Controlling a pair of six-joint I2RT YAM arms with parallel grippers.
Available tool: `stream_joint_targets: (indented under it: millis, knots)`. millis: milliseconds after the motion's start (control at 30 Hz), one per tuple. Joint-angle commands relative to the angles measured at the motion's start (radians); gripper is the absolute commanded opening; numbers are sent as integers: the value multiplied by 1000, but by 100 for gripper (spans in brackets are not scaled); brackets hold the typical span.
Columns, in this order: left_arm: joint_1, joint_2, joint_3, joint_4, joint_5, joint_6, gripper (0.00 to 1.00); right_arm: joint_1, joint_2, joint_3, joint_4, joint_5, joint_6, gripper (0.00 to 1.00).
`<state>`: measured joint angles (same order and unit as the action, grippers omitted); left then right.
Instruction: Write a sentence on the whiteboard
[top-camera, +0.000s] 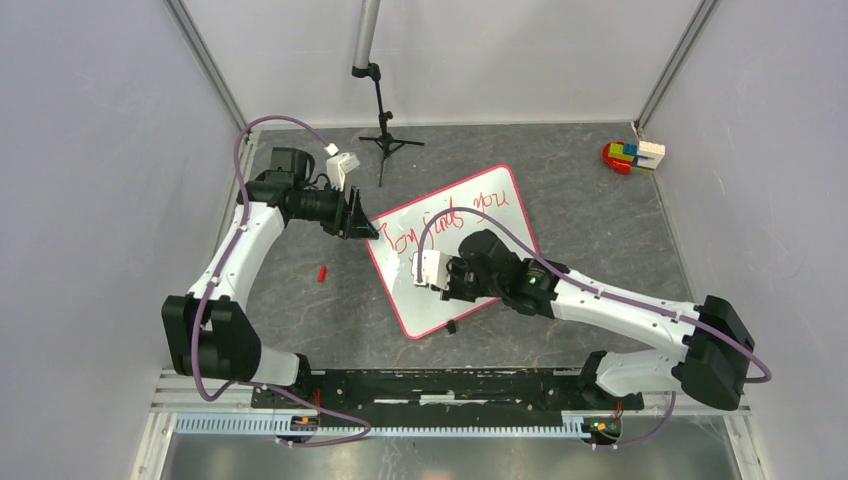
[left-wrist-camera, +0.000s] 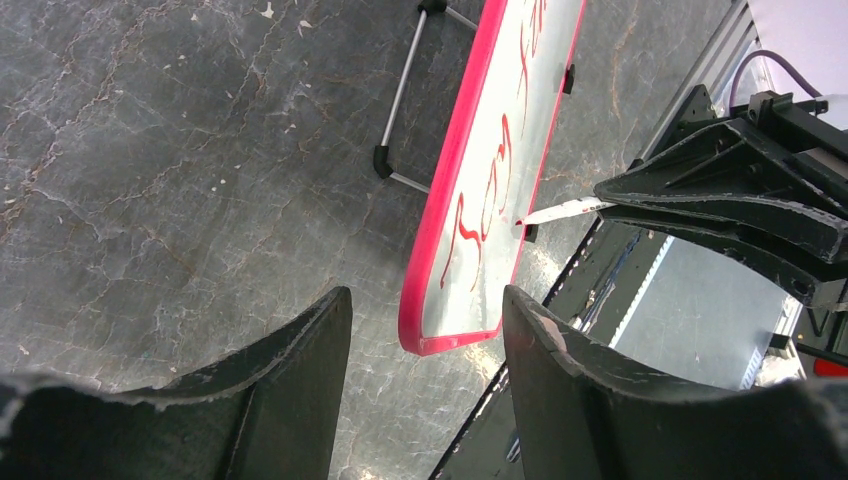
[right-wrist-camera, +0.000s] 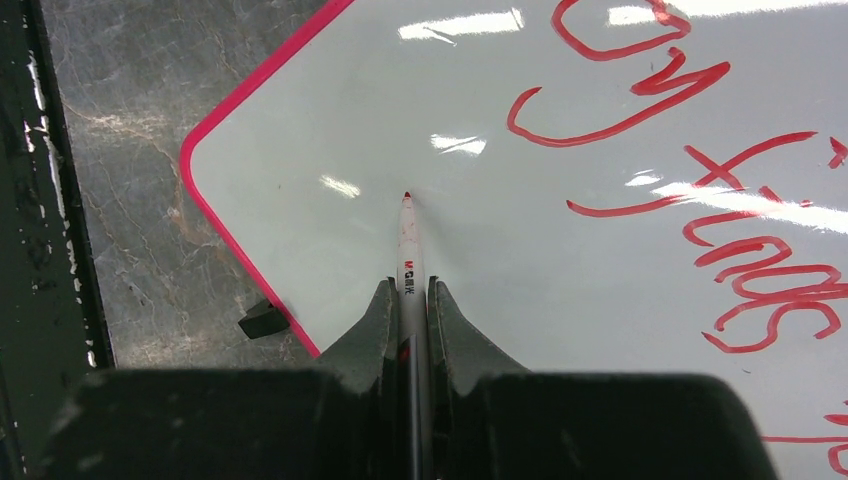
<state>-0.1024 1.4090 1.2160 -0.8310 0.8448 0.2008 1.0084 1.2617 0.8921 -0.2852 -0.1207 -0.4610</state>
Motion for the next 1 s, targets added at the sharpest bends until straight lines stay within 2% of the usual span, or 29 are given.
stream_joint_targets:
  millis: [0, 600, 967]
  knots:
    - [-5, -19, -2, 24, 25, -14, 63, 9, 11, 8, 53, 54, -10, 0]
    - [-3, -23, -4, 24, 20, -14, 63, 46, -4, -43, 8, 51, -16, 0]
    - [-3, -30, -6, 24, 16, -11, 63, 47, 12, 9, 24, 114, -1, 0]
